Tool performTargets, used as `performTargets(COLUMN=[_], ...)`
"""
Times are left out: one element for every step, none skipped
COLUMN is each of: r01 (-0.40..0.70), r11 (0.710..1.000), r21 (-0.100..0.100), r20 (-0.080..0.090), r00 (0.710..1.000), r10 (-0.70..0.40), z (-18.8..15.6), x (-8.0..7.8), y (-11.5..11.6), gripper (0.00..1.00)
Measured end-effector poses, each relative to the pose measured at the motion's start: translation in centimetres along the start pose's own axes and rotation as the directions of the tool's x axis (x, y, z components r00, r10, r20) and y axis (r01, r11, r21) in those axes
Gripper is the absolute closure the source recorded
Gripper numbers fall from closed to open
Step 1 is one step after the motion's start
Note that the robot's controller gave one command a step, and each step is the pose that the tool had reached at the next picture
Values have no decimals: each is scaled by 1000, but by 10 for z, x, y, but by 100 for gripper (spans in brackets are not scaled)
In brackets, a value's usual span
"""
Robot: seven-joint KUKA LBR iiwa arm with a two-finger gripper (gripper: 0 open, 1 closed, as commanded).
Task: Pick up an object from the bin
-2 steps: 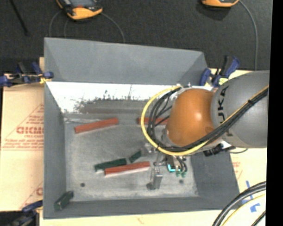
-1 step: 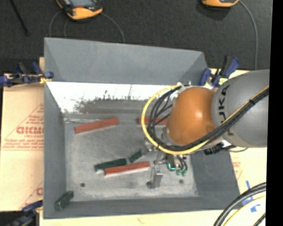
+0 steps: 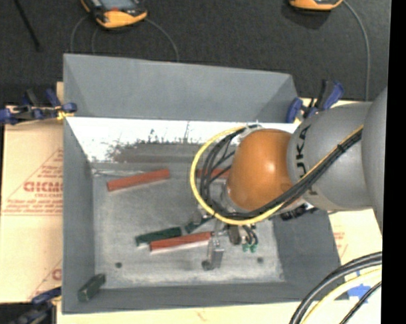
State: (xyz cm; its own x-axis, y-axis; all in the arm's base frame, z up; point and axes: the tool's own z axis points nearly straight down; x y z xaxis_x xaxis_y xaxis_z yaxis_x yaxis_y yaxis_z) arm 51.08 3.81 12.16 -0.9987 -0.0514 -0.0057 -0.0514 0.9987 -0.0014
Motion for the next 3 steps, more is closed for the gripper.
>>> performTargets(r01=[30,77,76], r11=[1000,997,997], r21=[-2,-1,-1], r20=[-3,-2,-2], r00=[1000,997,997], r10=[-30,-77,-76], z=[16,51,51], x=[-2,-38,-38], y=[48,-13,-13], gripper=[0,100,100])
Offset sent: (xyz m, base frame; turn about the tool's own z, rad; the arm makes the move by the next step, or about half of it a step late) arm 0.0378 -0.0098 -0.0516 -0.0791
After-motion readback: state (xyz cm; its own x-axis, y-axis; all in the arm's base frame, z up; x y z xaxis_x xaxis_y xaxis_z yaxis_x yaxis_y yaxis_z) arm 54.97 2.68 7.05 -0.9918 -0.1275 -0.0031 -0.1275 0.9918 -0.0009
